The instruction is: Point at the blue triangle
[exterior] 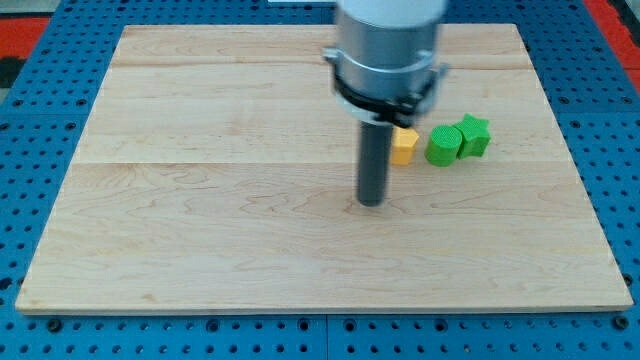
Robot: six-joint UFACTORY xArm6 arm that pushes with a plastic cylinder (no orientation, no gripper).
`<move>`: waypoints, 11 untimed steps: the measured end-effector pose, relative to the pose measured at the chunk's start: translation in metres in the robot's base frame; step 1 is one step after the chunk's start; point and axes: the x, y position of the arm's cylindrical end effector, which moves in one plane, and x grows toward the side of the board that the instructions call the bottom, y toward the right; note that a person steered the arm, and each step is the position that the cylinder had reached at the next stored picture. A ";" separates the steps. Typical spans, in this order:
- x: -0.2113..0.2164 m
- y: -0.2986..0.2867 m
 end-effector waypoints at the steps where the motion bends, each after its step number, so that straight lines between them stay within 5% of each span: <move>1: -0.002 0.095; 3: -0.053 0.270; 4: -0.064 0.266; 9: -0.305 0.138; 11: -0.311 0.060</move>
